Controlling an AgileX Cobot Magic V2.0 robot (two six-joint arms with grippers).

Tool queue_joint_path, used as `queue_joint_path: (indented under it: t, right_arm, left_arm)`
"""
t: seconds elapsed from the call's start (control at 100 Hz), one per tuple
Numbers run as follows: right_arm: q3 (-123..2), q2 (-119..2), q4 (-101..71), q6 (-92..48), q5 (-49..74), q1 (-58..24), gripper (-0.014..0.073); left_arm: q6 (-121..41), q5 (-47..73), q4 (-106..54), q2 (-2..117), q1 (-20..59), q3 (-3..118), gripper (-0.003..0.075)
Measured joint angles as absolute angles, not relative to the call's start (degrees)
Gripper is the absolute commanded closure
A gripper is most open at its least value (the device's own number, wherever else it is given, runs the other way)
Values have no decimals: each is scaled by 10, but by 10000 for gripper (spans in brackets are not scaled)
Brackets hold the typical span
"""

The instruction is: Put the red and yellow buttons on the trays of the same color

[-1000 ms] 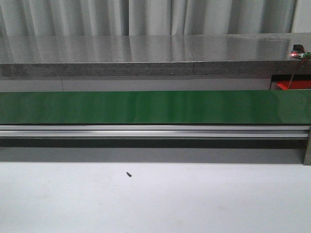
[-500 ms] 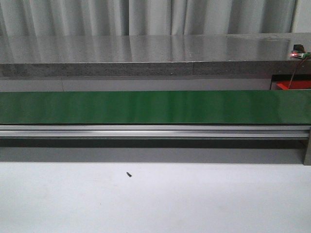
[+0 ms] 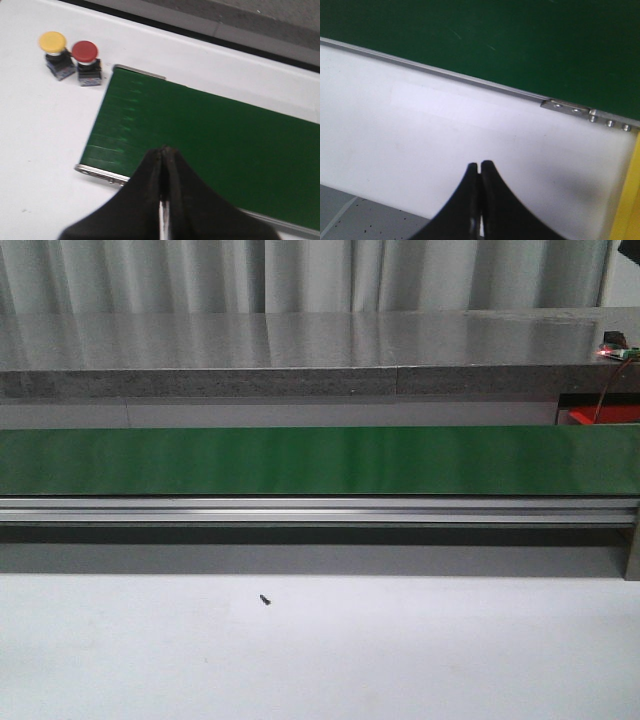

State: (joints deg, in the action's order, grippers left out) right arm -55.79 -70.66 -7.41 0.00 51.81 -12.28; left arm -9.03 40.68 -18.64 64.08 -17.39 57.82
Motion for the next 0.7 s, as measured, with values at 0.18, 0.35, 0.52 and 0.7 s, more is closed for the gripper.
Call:
queue_joint_path:
  t: [0.18, 0.35, 0.52, 0.7]
  right_arm:
    - [-558, -707, -74, 0, 518, -123, 699]
    - [-558, -707, -74, 0, 518, -123, 699]
    - [-558, -707, -74, 0, 518, -123, 699]
    - [-558, -707, -74, 0, 525, -123, 699]
  left_arm:
    - [-89, 436, -186, 680, -249, 631, 716]
    - [-89, 461, -186, 745, -295, 688, 491]
    - [-89, 465, -186, 808, -302, 736, 106]
    - [-74, 468, -186, 869, -302, 784, 93]
